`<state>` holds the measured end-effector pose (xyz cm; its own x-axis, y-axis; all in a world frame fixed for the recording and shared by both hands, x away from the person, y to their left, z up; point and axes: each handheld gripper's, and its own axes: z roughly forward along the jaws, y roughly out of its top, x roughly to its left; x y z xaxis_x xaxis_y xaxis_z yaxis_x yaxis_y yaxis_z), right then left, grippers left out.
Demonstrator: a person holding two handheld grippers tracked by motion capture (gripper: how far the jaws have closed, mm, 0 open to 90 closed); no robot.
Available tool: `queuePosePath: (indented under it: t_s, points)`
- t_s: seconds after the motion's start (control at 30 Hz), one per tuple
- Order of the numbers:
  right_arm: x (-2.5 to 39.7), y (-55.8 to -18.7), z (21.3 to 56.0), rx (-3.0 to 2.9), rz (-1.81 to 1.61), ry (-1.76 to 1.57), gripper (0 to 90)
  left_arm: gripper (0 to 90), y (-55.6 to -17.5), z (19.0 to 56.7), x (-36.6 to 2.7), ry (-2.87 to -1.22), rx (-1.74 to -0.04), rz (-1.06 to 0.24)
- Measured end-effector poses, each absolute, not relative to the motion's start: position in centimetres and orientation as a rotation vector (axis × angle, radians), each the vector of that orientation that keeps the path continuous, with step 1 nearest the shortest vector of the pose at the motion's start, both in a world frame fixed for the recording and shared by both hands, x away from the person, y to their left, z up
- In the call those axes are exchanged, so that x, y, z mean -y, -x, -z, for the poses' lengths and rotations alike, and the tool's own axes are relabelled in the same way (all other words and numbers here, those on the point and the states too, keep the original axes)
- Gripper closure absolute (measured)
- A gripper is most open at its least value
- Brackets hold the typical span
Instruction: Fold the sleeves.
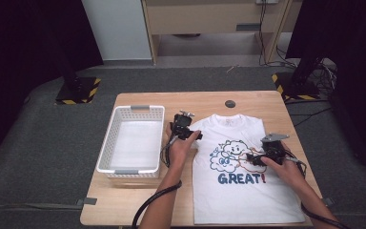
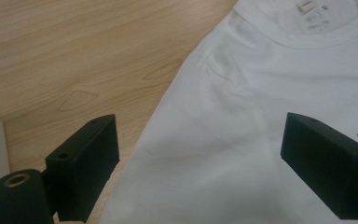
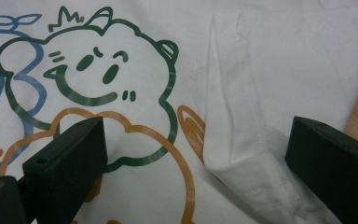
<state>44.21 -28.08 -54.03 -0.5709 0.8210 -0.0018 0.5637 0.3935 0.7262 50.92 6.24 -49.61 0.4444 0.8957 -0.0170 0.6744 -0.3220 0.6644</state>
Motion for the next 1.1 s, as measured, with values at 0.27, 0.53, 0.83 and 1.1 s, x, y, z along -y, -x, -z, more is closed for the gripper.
queuePosePath:
  t_s: [0.27,0.53,0.83,1.1]
  points:
    - [28.8,-44.0,54.0,-2.296,-0.988,-1.199,5.3,11.0,-51.3,50.9,-5.6,-2.132,-1.323,-0.475]
    - [29.1,-43.8,54.0,-2.299,-0.988,-1.195,5.3,10.4,-51.6,51.6,-5.8,-2.138,-1.346,-0.459]
    - [29.1,-43.7,54.0,-2.3,-0.991,-1.194,5.4,8.9,-51.7,52.5,-6.2,-2.143,-1.381,-0.425]
    - [29.2,-43.6,54.0,-2.302,-0.991,-1.19,5.5,8.3,-51.5,52.6,-6.2,-2.143,-1.37,-0.445]
